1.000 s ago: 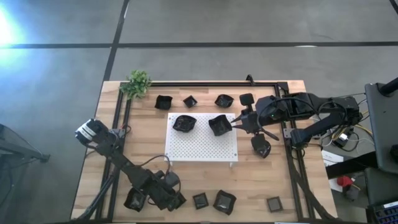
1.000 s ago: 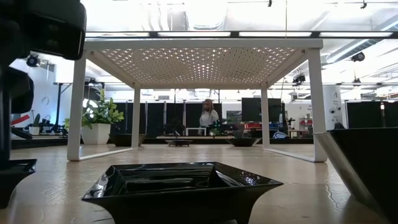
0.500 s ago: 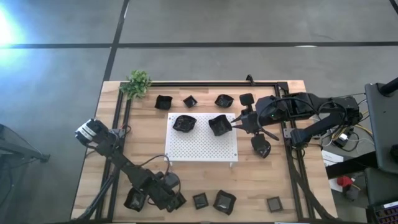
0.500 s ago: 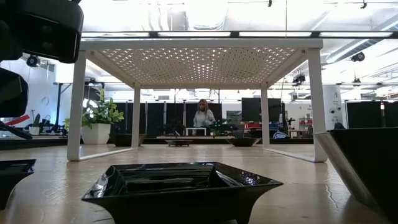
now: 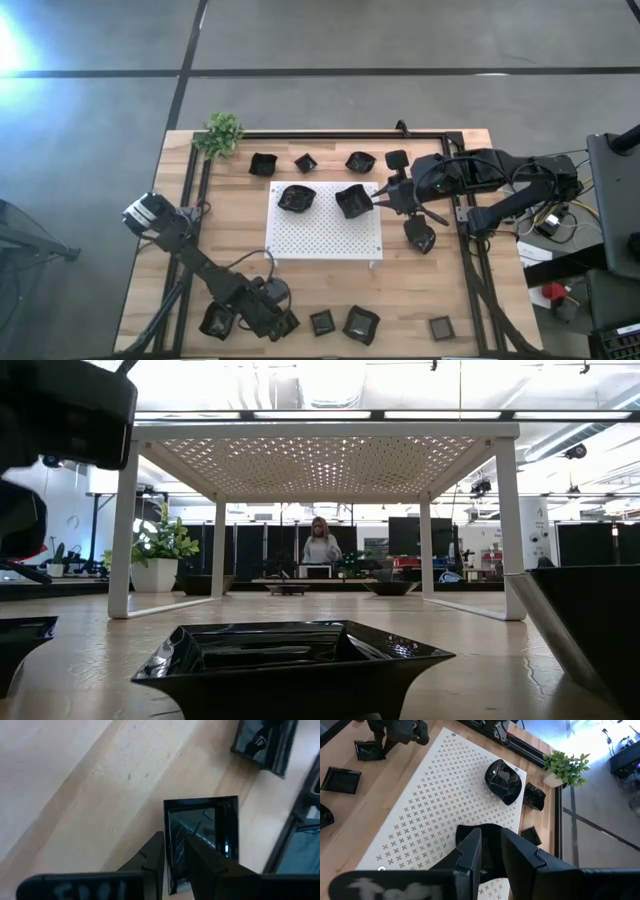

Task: Pick & Place Mini shaped plates
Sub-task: Put the black square plate on the shelf

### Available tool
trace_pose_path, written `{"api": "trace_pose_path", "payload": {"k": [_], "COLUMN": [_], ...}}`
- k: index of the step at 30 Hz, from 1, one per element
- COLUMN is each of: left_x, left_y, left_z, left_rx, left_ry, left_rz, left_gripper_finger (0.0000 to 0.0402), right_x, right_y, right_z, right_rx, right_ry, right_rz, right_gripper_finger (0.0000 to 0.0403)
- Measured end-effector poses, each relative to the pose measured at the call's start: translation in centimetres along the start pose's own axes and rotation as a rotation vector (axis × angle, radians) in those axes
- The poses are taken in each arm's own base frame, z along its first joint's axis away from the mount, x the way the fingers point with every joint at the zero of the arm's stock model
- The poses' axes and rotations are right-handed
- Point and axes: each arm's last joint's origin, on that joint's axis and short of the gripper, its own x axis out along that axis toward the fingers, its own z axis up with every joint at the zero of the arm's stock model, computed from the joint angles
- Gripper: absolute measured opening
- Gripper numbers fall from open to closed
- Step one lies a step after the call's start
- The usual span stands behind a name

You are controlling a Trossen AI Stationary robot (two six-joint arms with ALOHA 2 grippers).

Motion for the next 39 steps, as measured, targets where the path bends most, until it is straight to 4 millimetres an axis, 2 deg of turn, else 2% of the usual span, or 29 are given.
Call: {"api": "trace_pose_path", "payload": {"k": [7, 12, 14, 20, 25, 29, 39], "left_x": [0.6, 0.4, 0.4, -1.0, -3.4, -6.1, -13.9], "left_y": [0.1, -0.1, -0.1, -0.6, -1.3, -2.0, -2.7], "left_z": [-0.1, -0.1, -0.1, 0.2, 1.0, 2.3, 7.4], "left_rx": [-0.014, -0.018, -0.028, -0.025, -0.01, -0.014, 0.106], "left_ry": [0.037, 0.04, 0.049, 0.047, 0.017, -0.049, -0.242], "left_rz": [-0.004, -0.022, -0.023, -0.061, -0.115, -0.156, -0.175], "left_gripper_finger": [0.0059, 0.001, 0.0005, 0.0001, 0.0001, 0.0001, 0.0], "right_x": [0.0, 0.0, 0.0, 0.0, 0.0, 0.0, 0.0], "right_y": [0.0, 0.0, 0.0, 0.0, 0.0, 0.0, 0.0], "right_z": [0.0, 0.0, 0.0, 0.0, 0.0, 0.0, 0.0], "right_rx": [-0.006, -0.01, -0.01, -0.011, -0.011, -0.004, 0.001], "right_ry": [0.0, 0.0, 0.0, 0.0, 0.0, 0.0, 0.0], "right_rz": [-0.001, -0.001, -0.001, -0.001, -0.001, -0.001, -0.001], "right_gripper_finger": [0.0072, 0.0072, 0.0072, 0.0072, 0.0072, 0.0072, 0.0072]}}
